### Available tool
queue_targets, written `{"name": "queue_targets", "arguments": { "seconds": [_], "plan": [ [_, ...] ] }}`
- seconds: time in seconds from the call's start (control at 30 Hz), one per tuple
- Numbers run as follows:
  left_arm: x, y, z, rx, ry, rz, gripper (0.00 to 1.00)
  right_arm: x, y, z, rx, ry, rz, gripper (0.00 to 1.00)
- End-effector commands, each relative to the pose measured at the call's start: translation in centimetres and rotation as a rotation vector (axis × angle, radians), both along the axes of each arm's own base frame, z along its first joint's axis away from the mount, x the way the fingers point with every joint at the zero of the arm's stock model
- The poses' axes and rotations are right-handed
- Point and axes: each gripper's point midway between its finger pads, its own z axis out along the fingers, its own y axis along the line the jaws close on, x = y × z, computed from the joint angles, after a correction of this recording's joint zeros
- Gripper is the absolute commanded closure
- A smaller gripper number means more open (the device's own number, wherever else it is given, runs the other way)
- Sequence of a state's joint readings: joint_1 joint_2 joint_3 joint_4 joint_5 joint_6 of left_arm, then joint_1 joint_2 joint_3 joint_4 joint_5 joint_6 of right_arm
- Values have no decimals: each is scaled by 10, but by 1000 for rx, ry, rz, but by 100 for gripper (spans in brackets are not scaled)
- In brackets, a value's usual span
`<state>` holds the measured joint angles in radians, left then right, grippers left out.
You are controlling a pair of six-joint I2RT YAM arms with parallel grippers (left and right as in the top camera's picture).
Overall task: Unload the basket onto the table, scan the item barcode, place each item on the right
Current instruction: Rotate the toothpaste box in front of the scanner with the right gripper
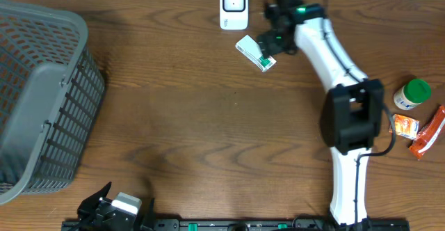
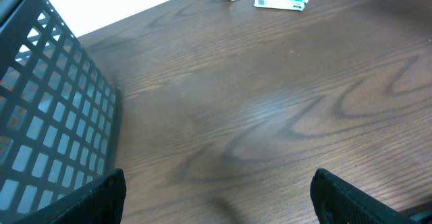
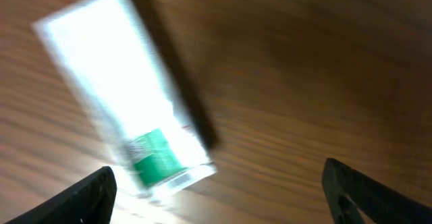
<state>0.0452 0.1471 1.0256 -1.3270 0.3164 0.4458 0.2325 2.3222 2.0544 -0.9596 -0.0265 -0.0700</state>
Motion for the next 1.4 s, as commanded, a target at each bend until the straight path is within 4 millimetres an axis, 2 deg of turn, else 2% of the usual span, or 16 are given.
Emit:
{"name": "queue_targets", "arguments": {
  "seconds": [0.0,0.17,0.27,0.5,0.63,0.73,0.93,1.03,1.1,1.17,1.27,1.37],
  "plan": [
    [-1,-2,3,-2,-15,-12,14,-10,12,-4,136,33,60,6],
    [-1,-2,3,-2,-15,-12,13,-22,30,-15,124,52,140,6],
    [-1,-2,3,-2,-15,-12,14,-24,37,-15,118,47,170,6],
    [-1,-2,3,-2,-15,-11,14,-9,26,-18,36,-21,144,1],
    [-1,-2,3,-2,-15,-11,14,-7,36,-32,37,-20,174,1],
    [-1,-2,3,-2,-15,-12,14,-14,45,-49,32,17,193,2],
    [-1,-2,3,-2,-15,-12,14,-19,45,-74,22,61,196,3],
    [-1,-2,3,-2,-15,-12,14,-23,41,-94,15,99,189,9],
    [-1,-2,3,-2,-15,-11,14,-26,40,-105,11,123,188,24],
    [-1,-2,3,-2,-15,-12,14,-29,39,-110,8,137,188,39],
    [-1,-2,3,-2,-15,-11,14,-31,38,-111,8,147,180,54],
    [-1,-2,3,-2,-15,-11,14,-33,37,-110,7,160,170,59]
  ]
}}
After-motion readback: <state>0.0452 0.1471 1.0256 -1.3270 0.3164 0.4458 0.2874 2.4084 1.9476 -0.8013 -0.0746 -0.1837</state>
